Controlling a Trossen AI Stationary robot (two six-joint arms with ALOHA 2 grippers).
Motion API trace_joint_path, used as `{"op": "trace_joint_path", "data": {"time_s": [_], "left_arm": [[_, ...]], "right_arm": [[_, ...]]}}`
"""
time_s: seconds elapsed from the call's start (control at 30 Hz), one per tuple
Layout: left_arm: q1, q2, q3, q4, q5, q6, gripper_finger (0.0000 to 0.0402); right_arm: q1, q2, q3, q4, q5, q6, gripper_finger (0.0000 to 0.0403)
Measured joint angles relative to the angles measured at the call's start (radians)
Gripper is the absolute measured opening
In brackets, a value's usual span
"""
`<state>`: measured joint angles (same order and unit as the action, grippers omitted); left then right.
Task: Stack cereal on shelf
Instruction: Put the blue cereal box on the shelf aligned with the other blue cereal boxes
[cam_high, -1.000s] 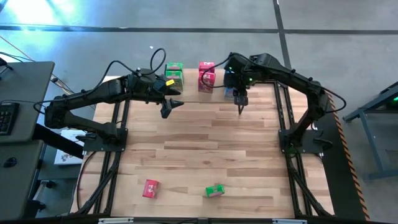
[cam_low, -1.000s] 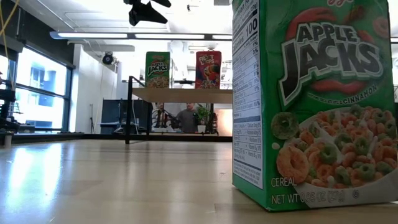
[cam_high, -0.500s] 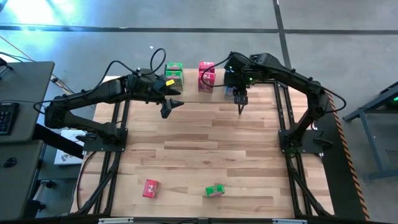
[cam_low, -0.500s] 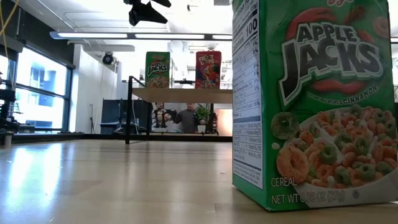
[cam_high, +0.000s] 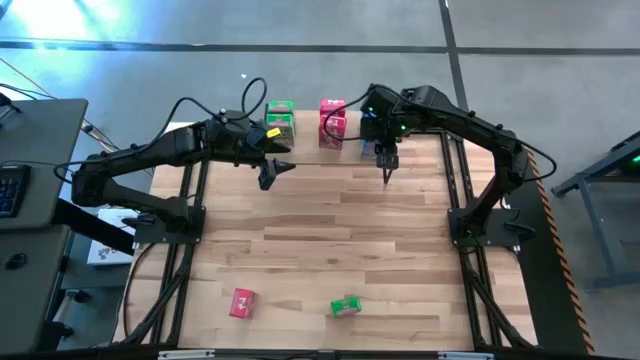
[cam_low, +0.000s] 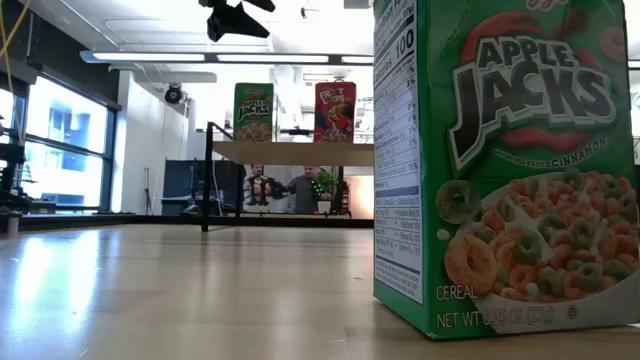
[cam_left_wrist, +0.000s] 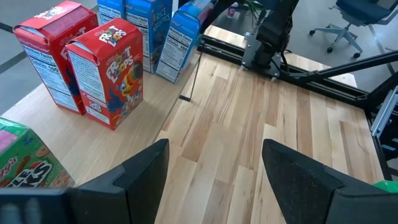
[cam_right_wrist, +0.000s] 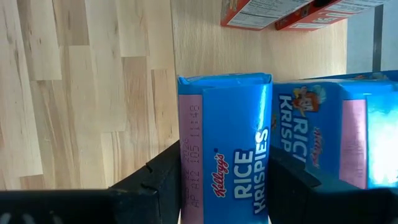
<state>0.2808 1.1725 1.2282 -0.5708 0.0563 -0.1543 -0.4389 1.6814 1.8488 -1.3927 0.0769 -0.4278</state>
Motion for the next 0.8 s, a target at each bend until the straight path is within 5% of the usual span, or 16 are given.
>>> {"op": "trace_joint_path", "data": {"time_s": [0.33, 0.8], "left_arm": [[0.0, 0.0, 0.0, 0.0, 0.0, 0.0, 0.0248], [0.0, 0.0, 0.0, 0.0, 0.0, 0.0, 0.0248]], "right_arm": [[0.0, 0.0, 0.0, 0.01, 0.026, -0.004, 0.0218], [0.001, 0.0, 0.07, -0.024, 0.068, -0.002, 0.022]]}}
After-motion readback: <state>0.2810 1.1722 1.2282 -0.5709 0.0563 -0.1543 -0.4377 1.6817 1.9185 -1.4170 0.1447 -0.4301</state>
